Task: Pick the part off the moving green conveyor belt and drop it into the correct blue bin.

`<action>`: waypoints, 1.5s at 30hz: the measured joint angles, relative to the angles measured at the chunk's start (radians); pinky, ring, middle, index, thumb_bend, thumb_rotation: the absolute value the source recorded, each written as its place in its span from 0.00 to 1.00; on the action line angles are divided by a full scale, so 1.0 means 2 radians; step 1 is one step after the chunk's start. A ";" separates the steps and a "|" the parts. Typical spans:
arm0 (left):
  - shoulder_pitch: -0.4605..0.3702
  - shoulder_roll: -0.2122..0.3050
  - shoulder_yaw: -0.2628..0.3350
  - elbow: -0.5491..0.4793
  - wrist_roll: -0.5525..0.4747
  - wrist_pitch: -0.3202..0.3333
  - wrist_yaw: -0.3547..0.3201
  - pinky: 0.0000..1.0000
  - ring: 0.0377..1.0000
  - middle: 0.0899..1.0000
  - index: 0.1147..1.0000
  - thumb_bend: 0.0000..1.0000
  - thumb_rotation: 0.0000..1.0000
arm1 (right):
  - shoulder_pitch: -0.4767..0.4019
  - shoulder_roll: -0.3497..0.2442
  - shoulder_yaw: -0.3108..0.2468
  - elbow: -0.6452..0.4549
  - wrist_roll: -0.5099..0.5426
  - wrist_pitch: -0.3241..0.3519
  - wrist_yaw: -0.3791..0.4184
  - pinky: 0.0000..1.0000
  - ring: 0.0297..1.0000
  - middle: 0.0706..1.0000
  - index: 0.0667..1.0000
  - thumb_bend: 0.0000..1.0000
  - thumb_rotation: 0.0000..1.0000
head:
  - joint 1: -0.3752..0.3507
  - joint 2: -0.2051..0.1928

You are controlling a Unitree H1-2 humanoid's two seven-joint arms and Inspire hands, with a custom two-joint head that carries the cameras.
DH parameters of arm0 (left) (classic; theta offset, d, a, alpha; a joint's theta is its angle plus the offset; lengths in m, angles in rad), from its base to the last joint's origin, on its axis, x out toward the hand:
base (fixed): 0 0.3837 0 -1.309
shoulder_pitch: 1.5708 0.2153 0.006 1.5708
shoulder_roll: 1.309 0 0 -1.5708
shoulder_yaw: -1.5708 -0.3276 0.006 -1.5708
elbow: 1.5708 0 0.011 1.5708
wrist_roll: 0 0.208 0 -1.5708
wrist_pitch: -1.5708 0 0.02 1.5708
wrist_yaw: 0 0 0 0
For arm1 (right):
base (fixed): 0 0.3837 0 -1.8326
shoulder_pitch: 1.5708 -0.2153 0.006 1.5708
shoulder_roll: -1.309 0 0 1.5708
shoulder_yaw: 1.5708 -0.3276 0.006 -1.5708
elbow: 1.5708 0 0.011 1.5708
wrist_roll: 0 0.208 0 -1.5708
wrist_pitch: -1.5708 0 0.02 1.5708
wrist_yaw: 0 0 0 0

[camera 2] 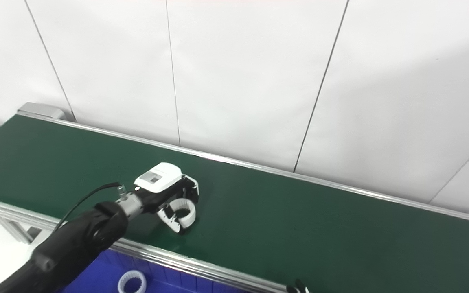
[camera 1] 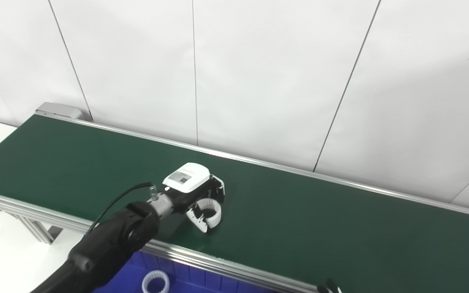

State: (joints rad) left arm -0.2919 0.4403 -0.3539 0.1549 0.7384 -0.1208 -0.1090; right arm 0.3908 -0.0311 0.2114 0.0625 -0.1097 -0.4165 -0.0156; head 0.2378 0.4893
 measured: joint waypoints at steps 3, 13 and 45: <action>0.015 0.000 0.017 -0.052 -0.017 0.021 -0.028 0.41 0.39 0.45 0.47 0.48 0.00 | -0.001 0.000 0.000 0.000 0.000 0.000 0.001 0.77 0.85 0.88 0.94 0.28 0.84 | -0.002 0.002; 0.066 -0.005 0.046 -0.209 -0.043 0.092 -0.100 0.44 0.38 0.42 0.47 0.48 0.00 | 0.001 -0.004 -0.002 -0.001 0.002 0.000 0.002 0.75 0.84 0.88 0.93 0.30 0.81 | -0.002 0.005; 0.230 -0.049 0.082 -0.367 -0.095 0.199 -0.197 0.38 0.41 0.43 0.46 0.48 0.00 | 0.016 -0.028 -0.018 -0.095 0.031 0.030 0.023 0.75 0.82 0.85 0.91 0.47 0.77 | 0.012 0.162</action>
State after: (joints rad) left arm 0.1687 0.3430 -0.1902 -0.5793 0.5493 0.2772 -0.5024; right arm 0.4220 -0.0865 0.1746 -0.1273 -0.0486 -0.3556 0.0310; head 0.2623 0.8130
